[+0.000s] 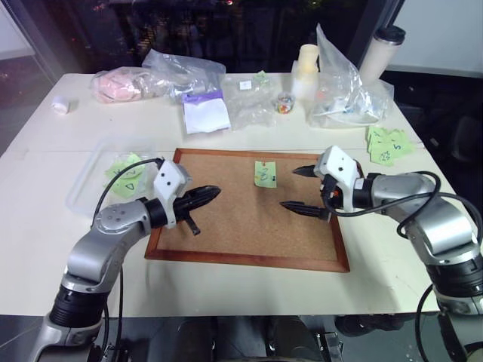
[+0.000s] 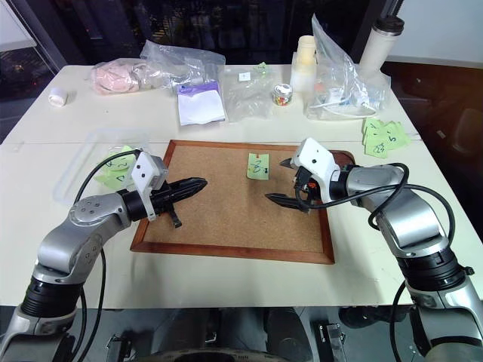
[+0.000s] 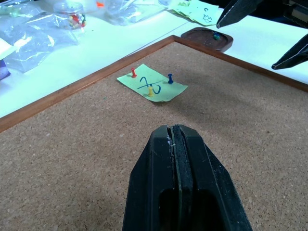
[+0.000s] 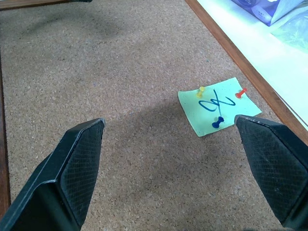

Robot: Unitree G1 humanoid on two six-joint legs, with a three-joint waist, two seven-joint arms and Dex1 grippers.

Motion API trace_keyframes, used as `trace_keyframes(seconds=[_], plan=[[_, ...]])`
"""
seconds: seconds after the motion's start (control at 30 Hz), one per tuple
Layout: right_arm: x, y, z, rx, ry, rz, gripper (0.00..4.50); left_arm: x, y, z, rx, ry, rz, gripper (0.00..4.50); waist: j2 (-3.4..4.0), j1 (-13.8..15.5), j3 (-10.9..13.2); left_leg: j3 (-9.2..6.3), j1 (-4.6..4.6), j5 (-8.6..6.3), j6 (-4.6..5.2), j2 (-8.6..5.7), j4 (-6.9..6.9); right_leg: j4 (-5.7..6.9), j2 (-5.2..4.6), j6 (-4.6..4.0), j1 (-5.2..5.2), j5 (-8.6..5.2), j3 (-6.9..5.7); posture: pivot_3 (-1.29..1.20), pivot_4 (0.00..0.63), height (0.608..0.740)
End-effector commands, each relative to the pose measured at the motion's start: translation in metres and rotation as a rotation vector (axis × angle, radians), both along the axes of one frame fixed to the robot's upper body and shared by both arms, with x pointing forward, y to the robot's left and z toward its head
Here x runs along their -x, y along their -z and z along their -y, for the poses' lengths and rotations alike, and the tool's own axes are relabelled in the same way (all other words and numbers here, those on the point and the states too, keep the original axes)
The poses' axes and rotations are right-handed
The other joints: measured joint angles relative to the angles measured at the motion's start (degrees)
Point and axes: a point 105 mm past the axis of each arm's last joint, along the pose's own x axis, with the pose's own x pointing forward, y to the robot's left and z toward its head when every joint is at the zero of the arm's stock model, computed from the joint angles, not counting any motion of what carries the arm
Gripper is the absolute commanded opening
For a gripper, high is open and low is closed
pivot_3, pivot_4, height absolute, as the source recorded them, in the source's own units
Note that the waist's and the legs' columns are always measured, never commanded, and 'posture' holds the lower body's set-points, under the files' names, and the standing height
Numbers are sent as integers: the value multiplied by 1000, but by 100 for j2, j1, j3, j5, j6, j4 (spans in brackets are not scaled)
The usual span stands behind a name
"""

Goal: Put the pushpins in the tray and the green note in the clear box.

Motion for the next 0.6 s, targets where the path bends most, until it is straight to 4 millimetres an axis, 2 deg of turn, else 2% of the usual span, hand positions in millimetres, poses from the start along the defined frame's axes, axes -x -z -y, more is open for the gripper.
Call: trace_keyframes(seconds=[0.03, 0.6], plan=[[-1, -14, 0, -4, -10, 58, 4469, 1, -9, 2, 9, 9, 50, 0, 0, 0, 0, 0, 0, 0, 0, 0, 0, 0, 0, 0, 0, 0, 0, 0, 150, 740], [-6, -16, 0, -22, 10, 65, 4469, 2, -5, 3, -2, 13, 36, 0, 0, -1, 0, 0, 0, 0, 0, 0, 0, 0, 0, 0, 0, 0, 0, 0, 150, 740]])
